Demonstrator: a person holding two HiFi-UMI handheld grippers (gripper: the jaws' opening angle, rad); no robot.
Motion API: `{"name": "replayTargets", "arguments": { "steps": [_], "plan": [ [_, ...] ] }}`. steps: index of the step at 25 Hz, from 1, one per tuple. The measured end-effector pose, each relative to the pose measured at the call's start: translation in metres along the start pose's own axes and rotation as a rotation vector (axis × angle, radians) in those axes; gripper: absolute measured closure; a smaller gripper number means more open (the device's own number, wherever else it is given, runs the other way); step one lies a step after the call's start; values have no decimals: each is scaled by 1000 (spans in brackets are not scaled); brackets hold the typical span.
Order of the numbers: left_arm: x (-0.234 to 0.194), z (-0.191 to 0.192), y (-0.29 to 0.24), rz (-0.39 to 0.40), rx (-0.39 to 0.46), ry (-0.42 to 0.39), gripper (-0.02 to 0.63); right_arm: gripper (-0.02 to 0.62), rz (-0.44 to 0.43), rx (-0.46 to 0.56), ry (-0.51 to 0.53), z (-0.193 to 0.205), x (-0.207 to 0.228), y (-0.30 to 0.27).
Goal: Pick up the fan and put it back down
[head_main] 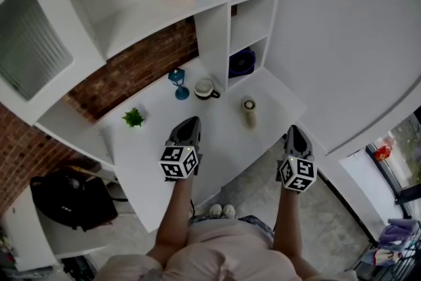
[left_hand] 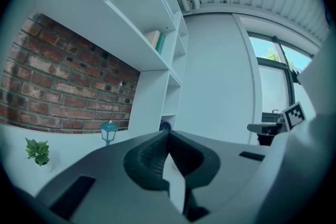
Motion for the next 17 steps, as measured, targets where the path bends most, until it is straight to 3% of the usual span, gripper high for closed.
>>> {"name": "replayTargets", "arguments": {
  "steps": [17],
  "plan": [
    [2, 3, 4, -7, -2, 26, 578, 581, 2, -26, 4, 5, 8, 3]
  ]
}}
Point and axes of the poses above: the fingertips, and each gripper's own axes: y backward along the fingers, x to its right, z out of its underside, the point moved 1 cm from there along y, backward along the fingers, and after that the axes turned 14 degrees about -y, right-handed, at the moved point
